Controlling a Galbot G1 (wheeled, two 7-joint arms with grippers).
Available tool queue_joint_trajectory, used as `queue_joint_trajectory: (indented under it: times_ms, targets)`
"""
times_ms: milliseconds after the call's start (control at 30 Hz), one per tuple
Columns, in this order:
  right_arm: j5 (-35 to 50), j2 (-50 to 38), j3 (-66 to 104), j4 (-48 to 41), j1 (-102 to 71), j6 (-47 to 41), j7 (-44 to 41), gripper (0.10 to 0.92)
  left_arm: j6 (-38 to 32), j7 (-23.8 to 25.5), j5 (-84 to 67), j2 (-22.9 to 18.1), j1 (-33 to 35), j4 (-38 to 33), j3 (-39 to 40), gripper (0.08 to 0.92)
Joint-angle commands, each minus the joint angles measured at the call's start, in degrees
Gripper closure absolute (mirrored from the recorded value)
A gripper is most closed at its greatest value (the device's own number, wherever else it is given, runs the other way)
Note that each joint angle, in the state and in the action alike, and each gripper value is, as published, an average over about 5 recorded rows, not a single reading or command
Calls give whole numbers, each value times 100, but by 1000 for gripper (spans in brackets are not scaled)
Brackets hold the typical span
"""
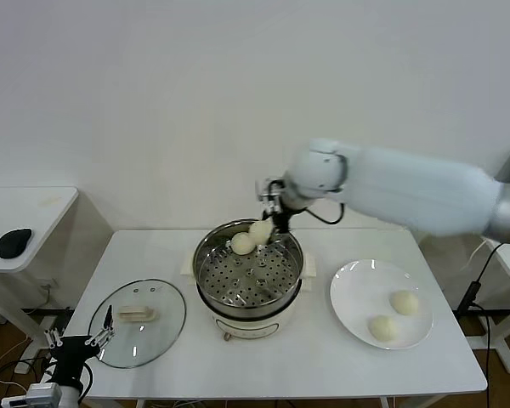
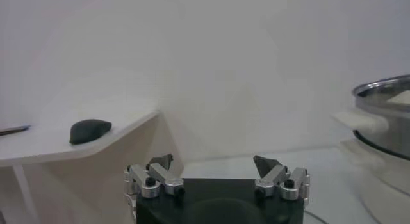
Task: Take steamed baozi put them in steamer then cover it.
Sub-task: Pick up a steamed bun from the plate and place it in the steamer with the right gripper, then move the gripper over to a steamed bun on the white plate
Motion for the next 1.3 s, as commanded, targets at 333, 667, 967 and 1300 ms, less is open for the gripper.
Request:
queue_joint_trajectory:
  times_ms: [333,667,967,1300]
  targets:
    - [193,1450,-14,-996,-882,-472,472,429,-6,1,-3,2,-76,77,24,177]
    - [179,1343,-31,-946,-863,-494,505,385,-17,1,-4,-2,-76,89,24,177]
    - [179,219,132,-12,226,-458,-289,208,-13,0,-2,1,-74,83,23,177]
    - [-702,-2239,-463,1590,1023,410,-1520,203,-16,4,-2,22,-113,142,65,177]
